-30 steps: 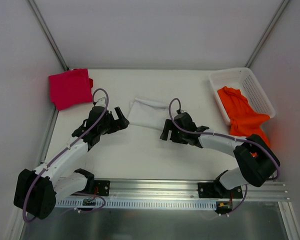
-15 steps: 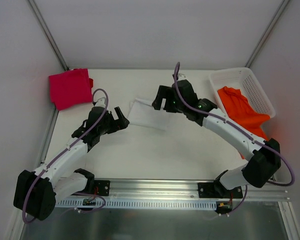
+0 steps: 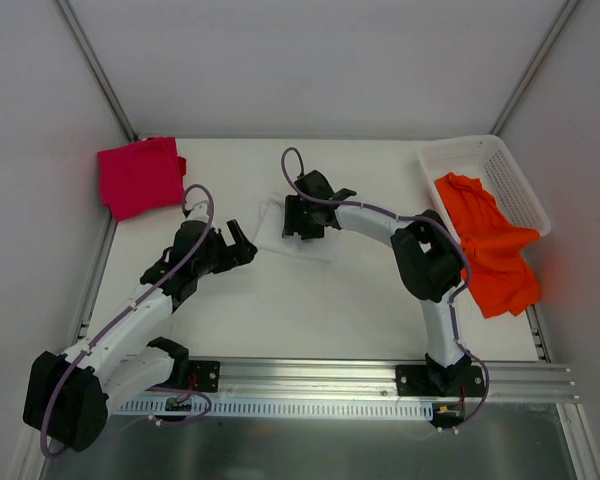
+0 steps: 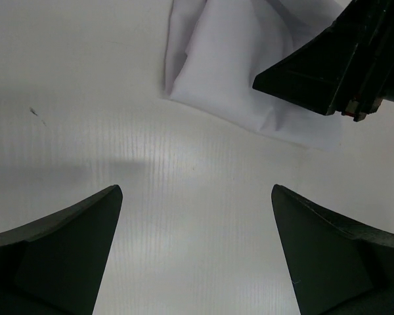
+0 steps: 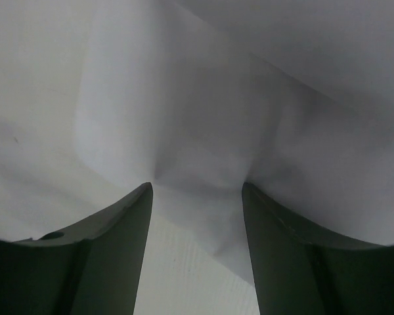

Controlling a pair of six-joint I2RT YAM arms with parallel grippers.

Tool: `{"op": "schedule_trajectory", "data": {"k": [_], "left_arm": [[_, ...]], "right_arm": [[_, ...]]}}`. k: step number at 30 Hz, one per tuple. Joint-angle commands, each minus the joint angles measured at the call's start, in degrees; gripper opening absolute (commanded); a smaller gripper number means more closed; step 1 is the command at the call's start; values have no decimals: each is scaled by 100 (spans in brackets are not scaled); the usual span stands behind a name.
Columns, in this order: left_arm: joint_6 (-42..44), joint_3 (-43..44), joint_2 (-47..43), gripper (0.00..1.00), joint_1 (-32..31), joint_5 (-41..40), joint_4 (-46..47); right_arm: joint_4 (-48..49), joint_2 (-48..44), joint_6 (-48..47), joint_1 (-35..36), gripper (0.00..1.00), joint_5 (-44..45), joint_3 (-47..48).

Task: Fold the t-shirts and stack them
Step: Fold the tshirt

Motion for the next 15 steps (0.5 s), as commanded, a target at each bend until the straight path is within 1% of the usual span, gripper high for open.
{"op": "schedule_trajectory", "data": {"k": [1, 4, 11, 15], "left_arm": [[79, -109, -84, 99, -53, -164, 22], [79, -118, 12, 99, -44, -182, 22], [106, -48, 381, 99, -53, -208, 40], [97, -30, 557, 99, -44, -226, 101]], "right_arm": [[161, 48, 71, -161, 60, -275, 377], [187, 189, 89, -293, 60, -416, 413], [170, 119, 36, -583, 61, -697, 544], [109, 180, -17, -838, 63, -1048, 895]]}}
